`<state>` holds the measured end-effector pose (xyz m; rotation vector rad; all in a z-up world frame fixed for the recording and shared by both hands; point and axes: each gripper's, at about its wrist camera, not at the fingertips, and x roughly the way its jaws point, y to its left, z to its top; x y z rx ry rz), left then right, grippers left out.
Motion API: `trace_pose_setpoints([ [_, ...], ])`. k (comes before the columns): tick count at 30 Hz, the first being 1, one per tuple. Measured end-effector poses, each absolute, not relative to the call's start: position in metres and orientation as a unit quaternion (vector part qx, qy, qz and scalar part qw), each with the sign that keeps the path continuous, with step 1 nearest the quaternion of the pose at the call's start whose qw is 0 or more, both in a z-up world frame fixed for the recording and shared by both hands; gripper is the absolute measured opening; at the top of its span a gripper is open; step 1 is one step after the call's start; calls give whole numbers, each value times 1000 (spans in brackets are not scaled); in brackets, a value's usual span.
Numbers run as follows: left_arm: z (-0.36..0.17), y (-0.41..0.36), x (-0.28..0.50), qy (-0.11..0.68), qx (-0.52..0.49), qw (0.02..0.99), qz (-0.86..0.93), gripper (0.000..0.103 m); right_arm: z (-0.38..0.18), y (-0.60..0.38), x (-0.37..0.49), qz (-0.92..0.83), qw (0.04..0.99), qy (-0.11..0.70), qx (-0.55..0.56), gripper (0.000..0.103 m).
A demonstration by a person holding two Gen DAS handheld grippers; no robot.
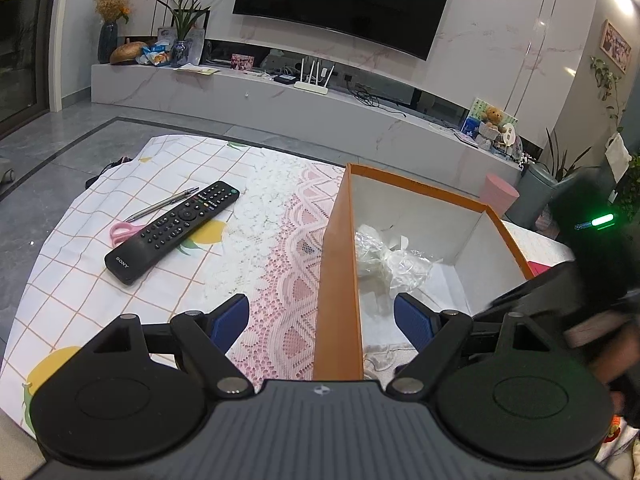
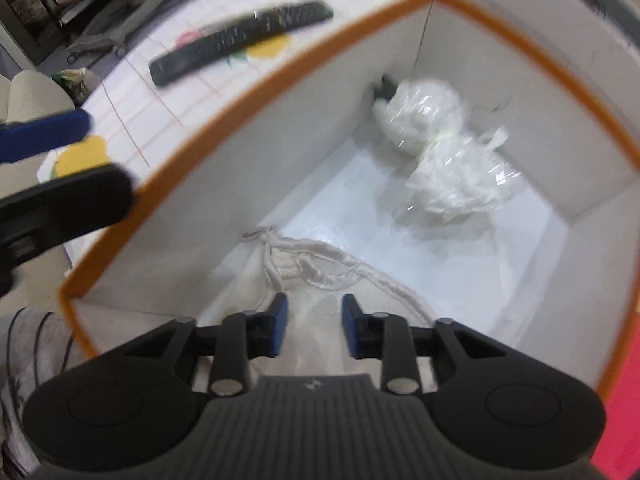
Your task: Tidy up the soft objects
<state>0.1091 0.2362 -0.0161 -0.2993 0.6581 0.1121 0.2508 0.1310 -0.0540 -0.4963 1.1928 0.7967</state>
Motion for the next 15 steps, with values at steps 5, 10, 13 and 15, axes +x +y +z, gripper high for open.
trace_pose_setpoints([
  [5,-12,237,105,313,-139,937,62,96,-10,103,235,334,791,479,-183,52],
  [10,2,234,96,309,-127,940,76,96,26,66,222,309,841,430,-115,67],
  [13,16,230,87,290,-118,946,86,96,41,43,209,311,854,410,-80,73],
  [15,25,224,83,282,-111,949,86,96,47,31,202,308,860,403,-65,78],
])
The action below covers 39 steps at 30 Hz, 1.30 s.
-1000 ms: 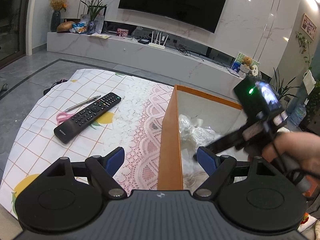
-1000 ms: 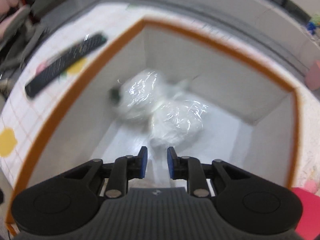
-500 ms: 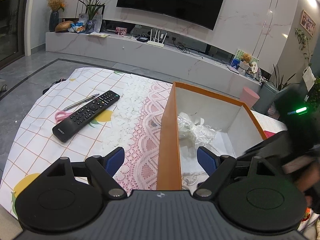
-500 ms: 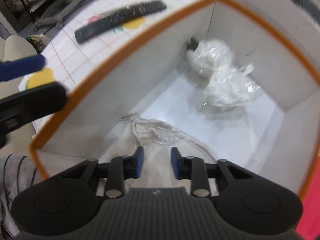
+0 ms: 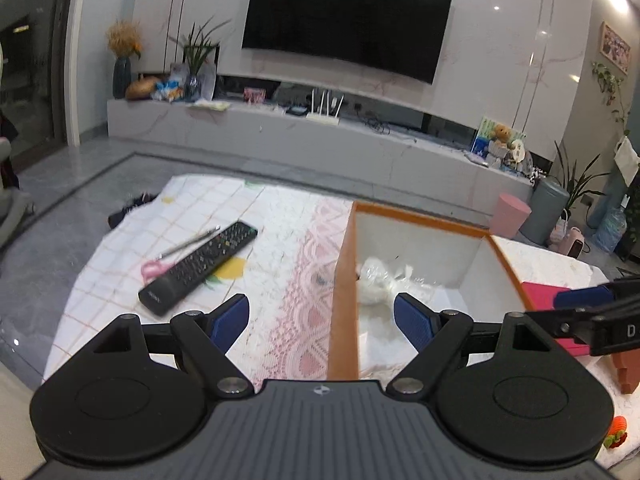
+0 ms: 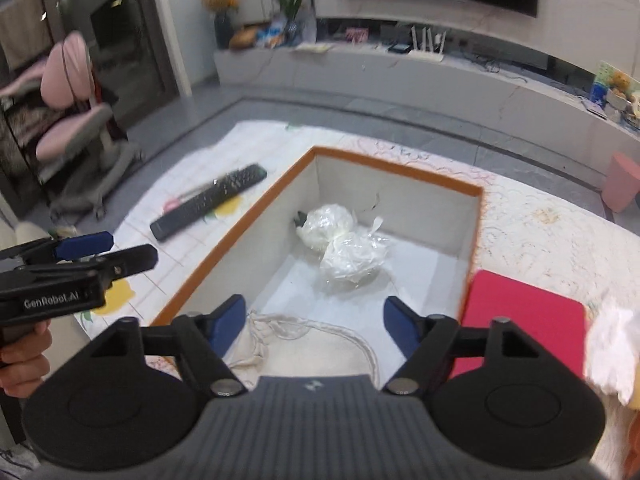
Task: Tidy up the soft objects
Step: 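Move the left gripper back toward the soft items pile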
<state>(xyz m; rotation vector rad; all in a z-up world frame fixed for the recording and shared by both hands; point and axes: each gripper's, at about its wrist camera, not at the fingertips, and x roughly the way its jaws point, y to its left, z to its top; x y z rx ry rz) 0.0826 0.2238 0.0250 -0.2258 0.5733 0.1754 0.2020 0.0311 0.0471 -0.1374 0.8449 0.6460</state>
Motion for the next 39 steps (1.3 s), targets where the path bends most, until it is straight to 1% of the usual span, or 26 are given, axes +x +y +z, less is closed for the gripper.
trace_pose_setpoints([
  [1,29,220,80,278,-108,950,89,96,49,26,199,305,862,401,-61,78],
  [3,38,212,75,260,-109,953,108,96,56,13,192,301,867,394,-47,86],
  [7,56,193,69,250,-94,959,94,96,71,-17,177,296,884,362,-34,93],
  [8,59,186,69,249,-83,961,86,96,75,-26,173,290,890,350,-34,97],
  [11,67,166,67,242,-64,964,86,96,84,-54,162,263,910,318,-37,100],
  [14,77,142,70,241,-45,967,75,96,87,-83,153,232,925,298,-35,100],
  [17,84,123,71,243,-54,966,73,96,86,-110,148,201,937,285,-34,100],
  [27,100,48,74,231,-36,971,48,96,68,-189,145,111,955,271,-49,100],
  [31,93,14,81,233,-40,971,27,96,54,-227,154,68,956,286,-18,100],
  [34,83,-15,90,240,-24,970,0,96,44,-254,158,36,955,295,3,100],
  [37,69,-43,98,245,-3,969,-30,96,37,-276,160,-10,954,300,-3,100],
  [39,59,-57,98,228,-5,972,-58,96,31,-290,162,-29,953,301,-9,100],
])
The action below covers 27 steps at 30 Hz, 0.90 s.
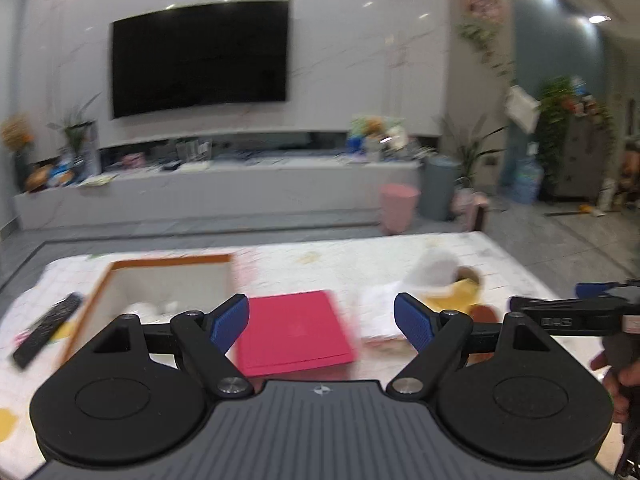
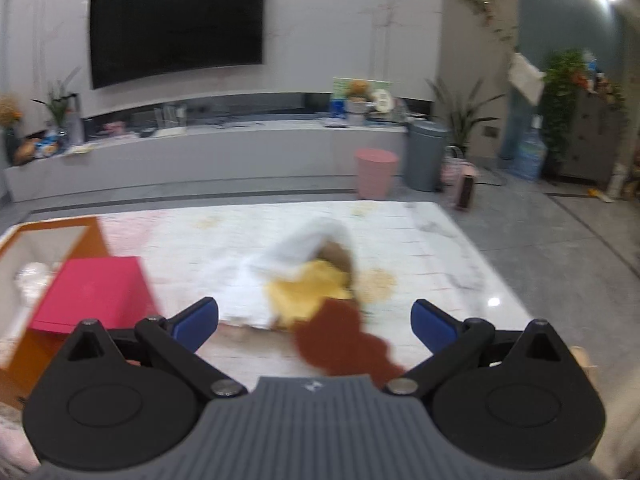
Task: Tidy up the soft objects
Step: 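Move the left gripper back toward the soft items pile, then grasp the orange crocheted fruit with the left gripper while the right grasps the brown sponge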
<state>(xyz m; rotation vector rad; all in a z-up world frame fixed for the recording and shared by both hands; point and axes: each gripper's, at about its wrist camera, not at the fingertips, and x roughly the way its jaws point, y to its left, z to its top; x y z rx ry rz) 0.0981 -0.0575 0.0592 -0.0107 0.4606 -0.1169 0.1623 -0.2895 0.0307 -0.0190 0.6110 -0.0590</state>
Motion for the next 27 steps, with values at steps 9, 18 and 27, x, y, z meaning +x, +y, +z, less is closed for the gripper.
trace_pose_setpoints([
  [9,-3,-115,119,245,-20,959,-142,96,8,-340,179,-72,933,349,48,100],
  [18,-67,-167,129,289,44,931,-217,96,-10,-361,181,-114,925,360,46,100],
  [27,-124,-186,125,347,83,889,-286,96,-65,-367,223,-143,895,423,15,100],
])
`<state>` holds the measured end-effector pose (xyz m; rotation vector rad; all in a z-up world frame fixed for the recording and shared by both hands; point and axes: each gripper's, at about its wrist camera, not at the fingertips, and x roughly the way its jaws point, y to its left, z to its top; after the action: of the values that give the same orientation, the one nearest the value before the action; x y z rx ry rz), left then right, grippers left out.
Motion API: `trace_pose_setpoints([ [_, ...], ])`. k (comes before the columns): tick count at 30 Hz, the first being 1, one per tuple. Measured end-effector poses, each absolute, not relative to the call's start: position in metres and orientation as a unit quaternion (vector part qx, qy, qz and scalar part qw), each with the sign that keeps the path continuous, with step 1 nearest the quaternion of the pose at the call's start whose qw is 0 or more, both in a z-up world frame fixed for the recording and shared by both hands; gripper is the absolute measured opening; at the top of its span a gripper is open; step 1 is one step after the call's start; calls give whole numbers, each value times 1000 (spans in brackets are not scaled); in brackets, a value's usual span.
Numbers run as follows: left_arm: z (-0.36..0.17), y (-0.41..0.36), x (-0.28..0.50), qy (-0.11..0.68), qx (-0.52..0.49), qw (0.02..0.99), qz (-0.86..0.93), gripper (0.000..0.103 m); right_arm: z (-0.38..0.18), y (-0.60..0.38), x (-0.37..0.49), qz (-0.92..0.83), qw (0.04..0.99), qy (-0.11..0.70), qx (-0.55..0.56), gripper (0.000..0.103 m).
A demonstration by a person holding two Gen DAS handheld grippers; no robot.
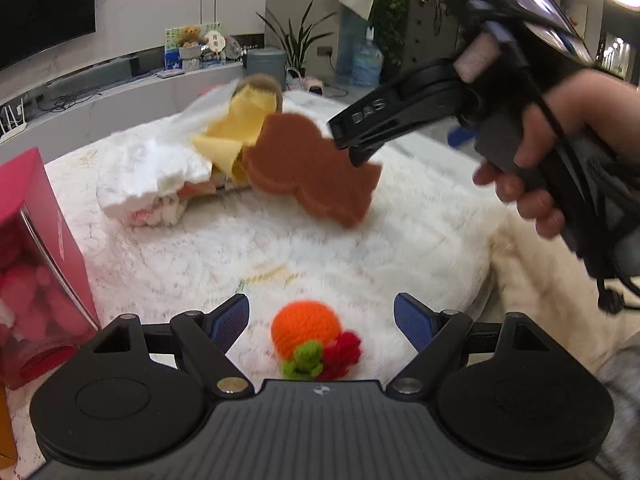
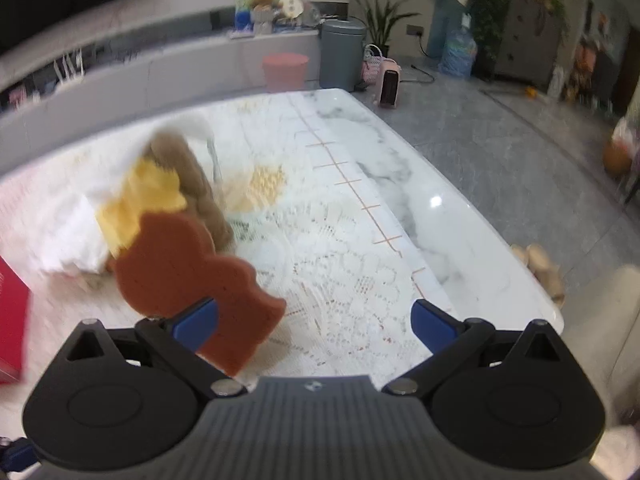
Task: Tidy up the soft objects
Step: 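Grasp the orange crocheted fruit with the left gripper while the right grasps the brown sponge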
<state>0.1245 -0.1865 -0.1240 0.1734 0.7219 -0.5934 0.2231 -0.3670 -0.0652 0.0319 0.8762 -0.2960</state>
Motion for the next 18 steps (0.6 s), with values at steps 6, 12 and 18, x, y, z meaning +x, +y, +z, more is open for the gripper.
trace_pose_setpoints([
  [6,-136,-180,134,378,43,880,-286,96,-86,-316,238,-87,898,408,-138,100],
  [12,-141,-177,135,370,29,885,-281,89,-103,-293,253,-62,891,410,-186,100],
  [18,-137,-177,138,366,19,892,-263,78,-106,-286,253,-48,885,421,-194,100],
])
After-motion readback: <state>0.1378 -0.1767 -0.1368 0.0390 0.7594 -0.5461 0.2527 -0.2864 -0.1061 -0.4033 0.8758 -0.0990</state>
